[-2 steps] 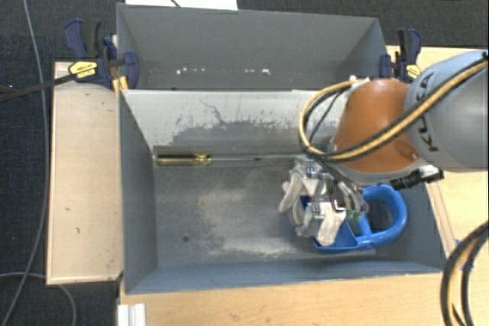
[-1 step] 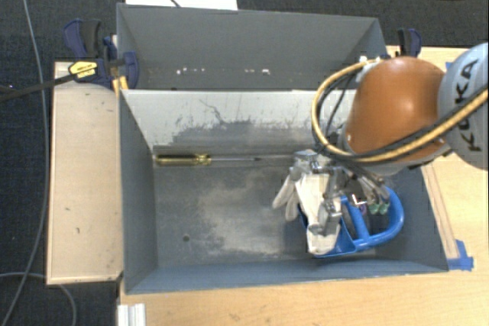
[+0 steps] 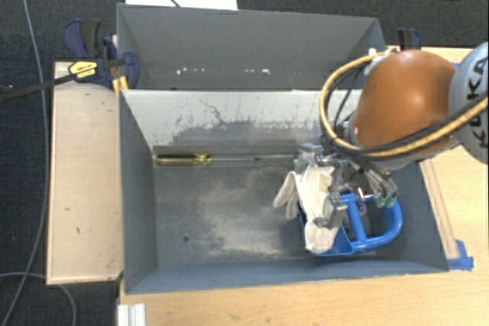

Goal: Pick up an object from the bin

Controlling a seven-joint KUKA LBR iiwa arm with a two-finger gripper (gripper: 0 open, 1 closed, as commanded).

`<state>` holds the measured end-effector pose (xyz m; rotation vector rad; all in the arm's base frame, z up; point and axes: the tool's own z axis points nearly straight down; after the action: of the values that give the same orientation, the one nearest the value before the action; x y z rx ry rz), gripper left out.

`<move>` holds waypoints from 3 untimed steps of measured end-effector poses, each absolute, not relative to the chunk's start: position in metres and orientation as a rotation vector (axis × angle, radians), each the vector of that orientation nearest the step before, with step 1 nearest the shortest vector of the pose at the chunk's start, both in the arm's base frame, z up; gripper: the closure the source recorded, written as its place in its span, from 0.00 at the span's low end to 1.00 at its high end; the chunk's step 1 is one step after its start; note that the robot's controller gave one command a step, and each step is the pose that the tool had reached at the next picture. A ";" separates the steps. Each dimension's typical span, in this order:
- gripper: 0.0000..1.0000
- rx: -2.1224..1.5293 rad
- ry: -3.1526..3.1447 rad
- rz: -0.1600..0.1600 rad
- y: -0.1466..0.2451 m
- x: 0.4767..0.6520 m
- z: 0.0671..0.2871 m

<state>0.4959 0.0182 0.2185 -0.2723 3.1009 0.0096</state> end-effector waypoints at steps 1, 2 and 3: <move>0.00 -0.574 3.068 0.007 0.033 0.497 0.182; 0.00 -0.663 3.046 0.003 0.016 0.490 0.140; 0.00 -0.718 3.030 0.005 0.013 0.497 0.155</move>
Offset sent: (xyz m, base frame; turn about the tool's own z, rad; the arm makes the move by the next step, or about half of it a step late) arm -0.0094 -0.0101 -0.0972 -0.1944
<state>0.4966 0.0130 0.1551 -0.7179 3.0299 0.0049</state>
